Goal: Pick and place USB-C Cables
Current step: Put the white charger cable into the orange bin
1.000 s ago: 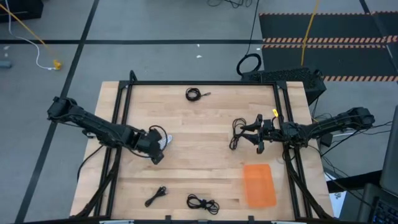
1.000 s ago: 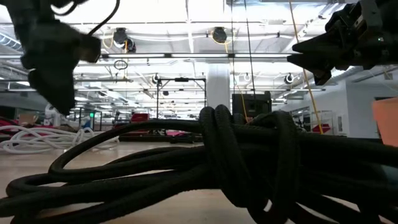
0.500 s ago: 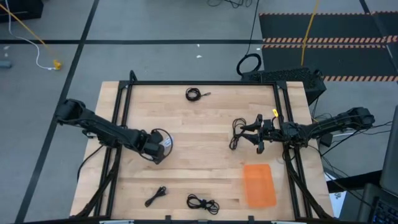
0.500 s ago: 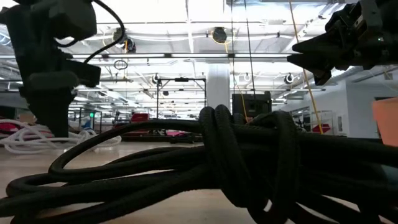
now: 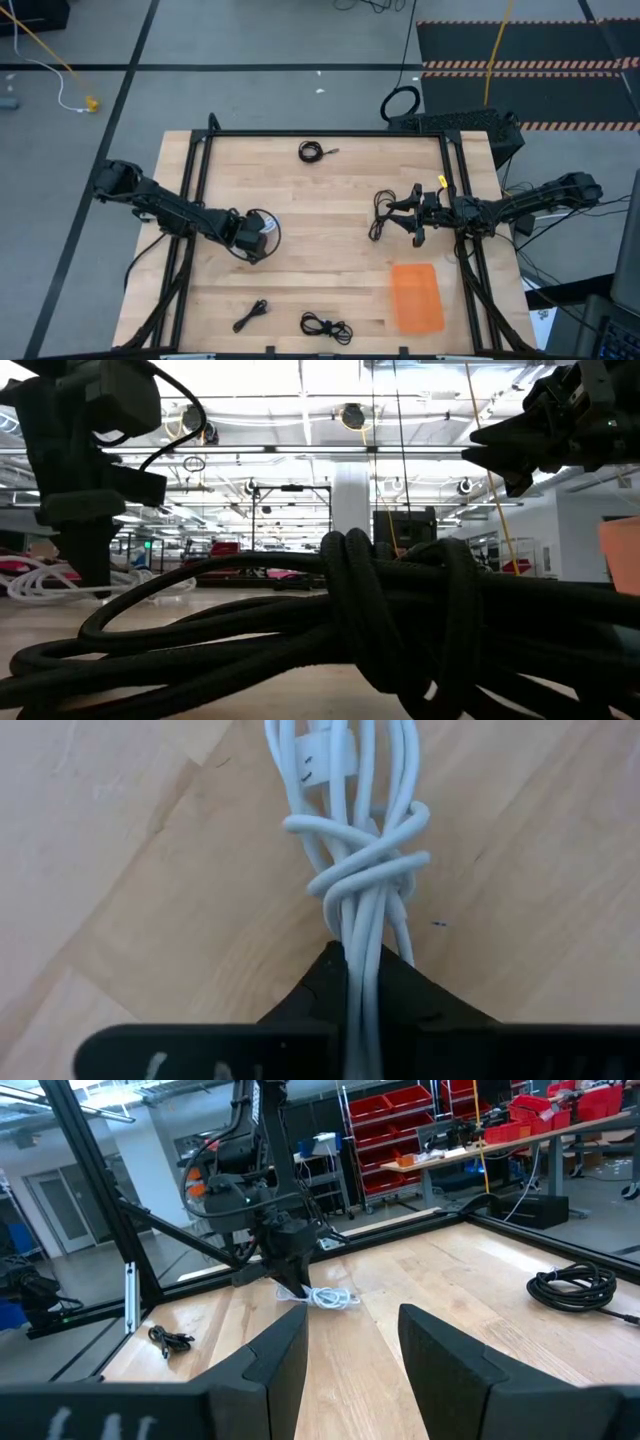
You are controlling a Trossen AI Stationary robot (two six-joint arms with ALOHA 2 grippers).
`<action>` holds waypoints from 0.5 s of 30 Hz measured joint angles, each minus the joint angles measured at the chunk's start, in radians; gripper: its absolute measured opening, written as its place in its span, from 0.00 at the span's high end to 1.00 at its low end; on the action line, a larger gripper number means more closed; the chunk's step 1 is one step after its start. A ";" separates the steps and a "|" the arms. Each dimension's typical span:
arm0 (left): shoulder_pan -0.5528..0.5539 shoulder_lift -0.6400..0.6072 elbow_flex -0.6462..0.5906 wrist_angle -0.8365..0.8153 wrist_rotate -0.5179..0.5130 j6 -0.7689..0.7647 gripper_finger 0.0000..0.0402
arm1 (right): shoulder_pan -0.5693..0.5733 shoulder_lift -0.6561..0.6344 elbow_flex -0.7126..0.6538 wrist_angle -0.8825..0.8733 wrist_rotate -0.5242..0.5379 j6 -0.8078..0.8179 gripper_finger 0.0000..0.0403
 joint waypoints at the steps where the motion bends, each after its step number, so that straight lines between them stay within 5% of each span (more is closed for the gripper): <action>1: 0.000 0.000 0.002 -0.001 0.002 0.003 0.95 | 0.000 0.000 0.000 0.000 0.000 0.000 0.62; 15: 0.000 0.000 0.117 0.018 -0.038 0.008 0.95 | 0.000 0.000 0.000 0.000 0.000 0.002 0.62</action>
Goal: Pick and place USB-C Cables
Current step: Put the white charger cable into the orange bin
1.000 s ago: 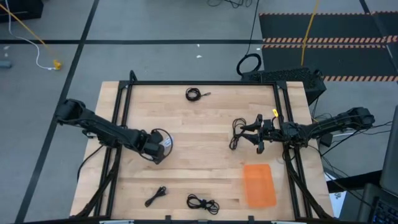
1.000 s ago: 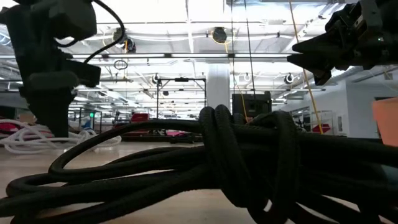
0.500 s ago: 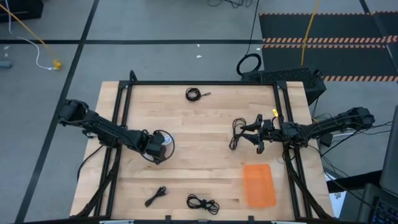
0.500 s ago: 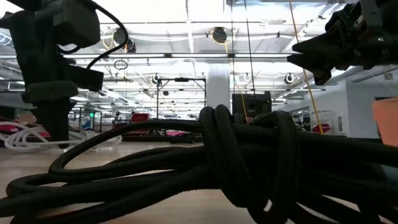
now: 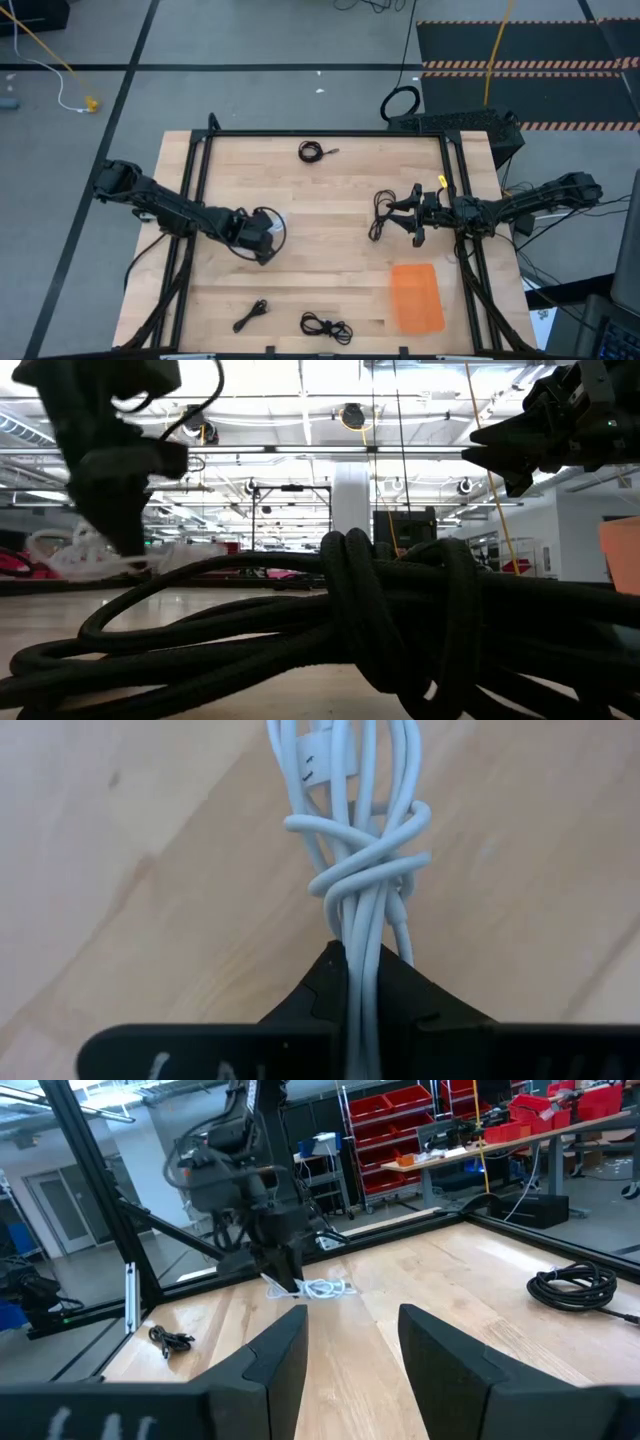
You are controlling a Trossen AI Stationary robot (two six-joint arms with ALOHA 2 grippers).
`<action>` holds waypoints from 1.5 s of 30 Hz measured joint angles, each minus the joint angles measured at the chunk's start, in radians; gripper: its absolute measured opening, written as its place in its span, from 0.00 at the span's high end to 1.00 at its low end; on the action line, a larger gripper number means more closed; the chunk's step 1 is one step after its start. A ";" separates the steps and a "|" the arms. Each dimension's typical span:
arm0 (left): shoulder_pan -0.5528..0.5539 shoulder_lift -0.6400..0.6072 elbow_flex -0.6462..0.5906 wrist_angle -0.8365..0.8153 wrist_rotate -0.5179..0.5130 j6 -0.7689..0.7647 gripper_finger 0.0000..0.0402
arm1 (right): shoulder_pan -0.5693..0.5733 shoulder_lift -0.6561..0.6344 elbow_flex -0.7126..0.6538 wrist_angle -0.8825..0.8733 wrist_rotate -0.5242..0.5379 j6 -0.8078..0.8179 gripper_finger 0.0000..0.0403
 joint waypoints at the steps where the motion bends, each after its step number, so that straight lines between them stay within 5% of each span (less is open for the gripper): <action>1: 0.000 0.000 0.017 0.000 -0.010 0.016 0.95 | 0.000 0.000 0.000 0.000 0.000 0.000 0.62; 12: 0.002 0.000 0.098 0.475 -0.044 0.342 0.93 | 0.000 0.000 0.000 0.058 0.003 -0.001 0.62; 17: 0.002 0.007 0.097 0.662 -0.052 0.393 0.93 | -0.001 0.000 0.000 0.196 0.080 -0.001 0.62; 30: 0.053 0.197 0.097 1.196 -0.055 0.475 0.93 | -0.001 -0.001 0.000 0.480 0.079 0.034 0.62; 45: 0.070 0.373 0.183 1.392 -0.055 0.458 0.92 | -0.001 0.008 0.000 0.452 0.050 0.160 0.62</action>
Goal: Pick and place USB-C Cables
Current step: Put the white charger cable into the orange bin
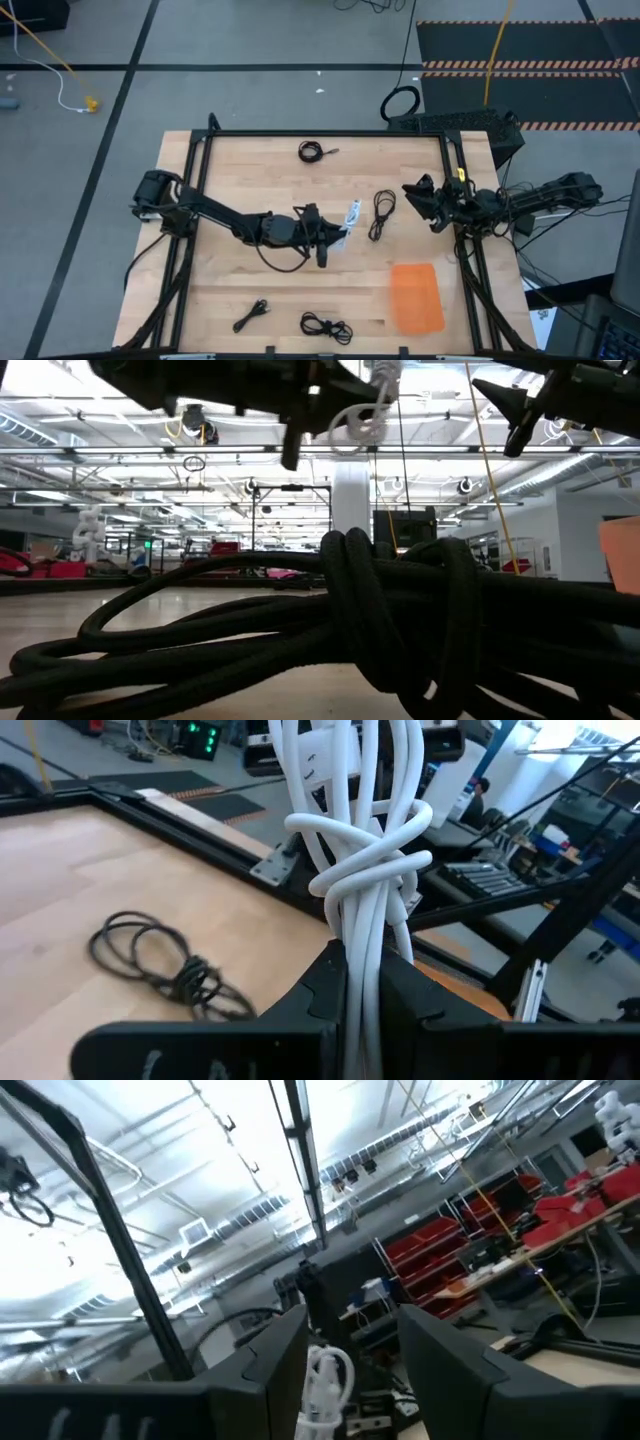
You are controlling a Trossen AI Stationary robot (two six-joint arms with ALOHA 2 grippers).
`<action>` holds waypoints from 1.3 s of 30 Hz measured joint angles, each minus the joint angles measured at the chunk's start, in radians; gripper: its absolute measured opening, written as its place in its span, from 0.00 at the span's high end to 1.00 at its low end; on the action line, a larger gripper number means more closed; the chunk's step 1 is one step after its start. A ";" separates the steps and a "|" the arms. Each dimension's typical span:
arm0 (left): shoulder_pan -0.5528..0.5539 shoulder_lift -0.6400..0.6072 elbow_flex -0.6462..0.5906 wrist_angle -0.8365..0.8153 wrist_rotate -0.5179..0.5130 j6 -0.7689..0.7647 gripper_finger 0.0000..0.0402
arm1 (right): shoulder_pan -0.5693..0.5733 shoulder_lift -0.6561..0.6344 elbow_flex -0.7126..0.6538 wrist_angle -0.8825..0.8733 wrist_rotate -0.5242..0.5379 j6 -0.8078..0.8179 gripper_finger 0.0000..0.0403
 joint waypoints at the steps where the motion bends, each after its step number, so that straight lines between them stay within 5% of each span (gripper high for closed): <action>1: -0.003 0.016 0.020 0.000 0.000 0.004 0.92 | 0.000 0.002 0.000 -0.001 -0.010 -0.007 0.63; 9: 0.013 0.056 0.118 -0.019 0.000 0.036 0.92 | 0.001 0.020 0.000 0.005 -0.231 0.050 0.69; 23: 0.026 0.053 0.138 -0.016 0.003 0.044 0.92 | 0.022 0.096 0.174 -0.093 -0.207 0.040 0.76; 39: 0.054 0.053 0.138 0.021 0.003 0.008 0.92 | 0.013 0.147 0.194 -0.175 -0.173 0.107 0.38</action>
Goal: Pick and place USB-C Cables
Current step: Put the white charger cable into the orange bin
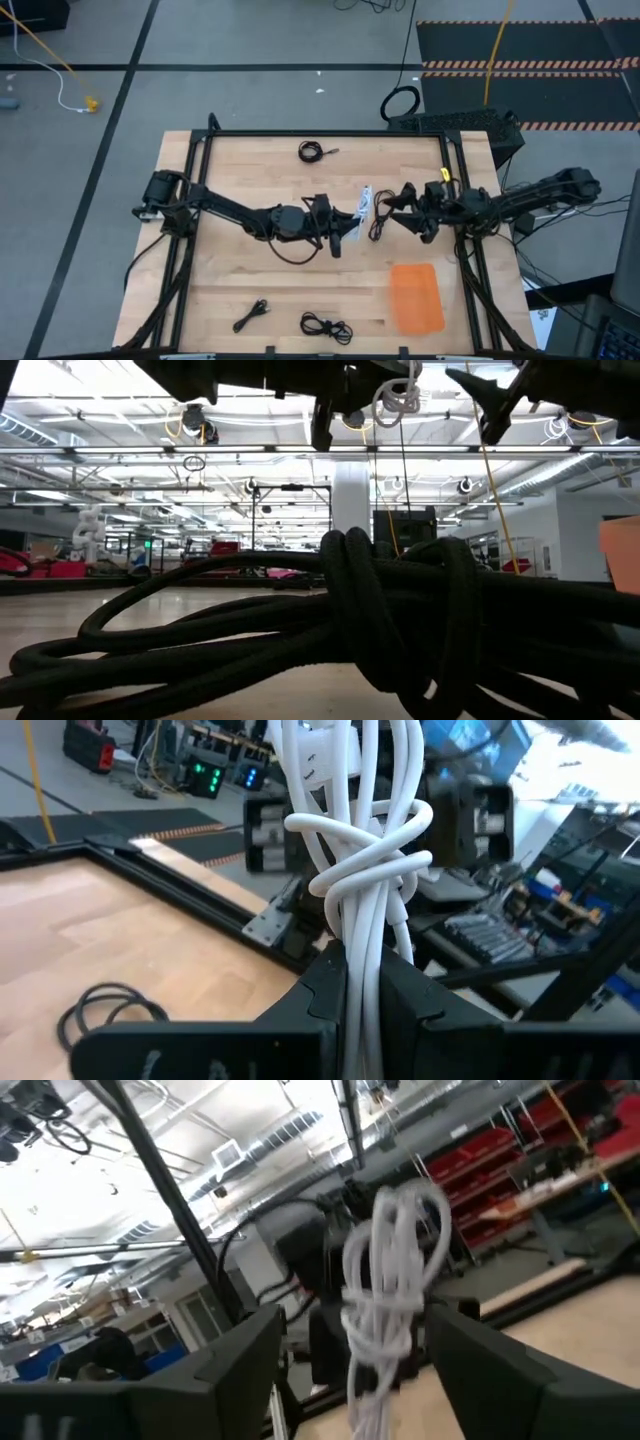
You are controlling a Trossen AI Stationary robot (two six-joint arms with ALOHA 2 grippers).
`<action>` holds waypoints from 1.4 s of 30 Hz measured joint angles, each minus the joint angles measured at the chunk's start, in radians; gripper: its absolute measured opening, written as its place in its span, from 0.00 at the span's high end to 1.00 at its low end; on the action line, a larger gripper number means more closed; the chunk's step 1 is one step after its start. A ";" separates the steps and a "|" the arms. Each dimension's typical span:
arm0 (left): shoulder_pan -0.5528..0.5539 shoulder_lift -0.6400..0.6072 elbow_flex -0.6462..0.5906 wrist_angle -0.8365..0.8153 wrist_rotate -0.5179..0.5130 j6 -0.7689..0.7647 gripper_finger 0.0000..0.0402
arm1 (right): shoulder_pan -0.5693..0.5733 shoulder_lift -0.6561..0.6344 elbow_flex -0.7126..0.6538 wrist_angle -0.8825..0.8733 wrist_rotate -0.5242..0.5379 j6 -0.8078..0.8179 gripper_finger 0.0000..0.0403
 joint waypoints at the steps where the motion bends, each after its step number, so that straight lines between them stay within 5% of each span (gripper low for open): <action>1: 0.003 0.000 0.000 0.000 0.000 0.000 0.92 | 0.000 0.009 0.000 0.003 0.010 0.011 0.37; 6: 0.000 0.000 0.030 -0.027 0.002 0.027 0.92 | 0.000 0.032 0.009 0.019 0.099 0.014 0.37; 14: -0.002 0.000 0.131 -0.245 0.023 0.065 0.92 | 0.000 0.073 0.130 -0.103 0.070 -0.082 0.38; 34: 0.002 0.000 0.131 -0.246 0.067 0.108 0.92 | 0.000 0.172 0.142 -0.005 0.067 -0.035 0.40; 38: 0.003 0.000 0.130 -0.244 0.084 0.112 0.92 | 0.000 0.188 0.142 0.030 0.068 -0.038 0.48; 42: 0.002 0.000 0.130 -0.243 0.085 0.113 0.92 | 0.000 0.189 0.142 0.042 0.068 -0.040 0.66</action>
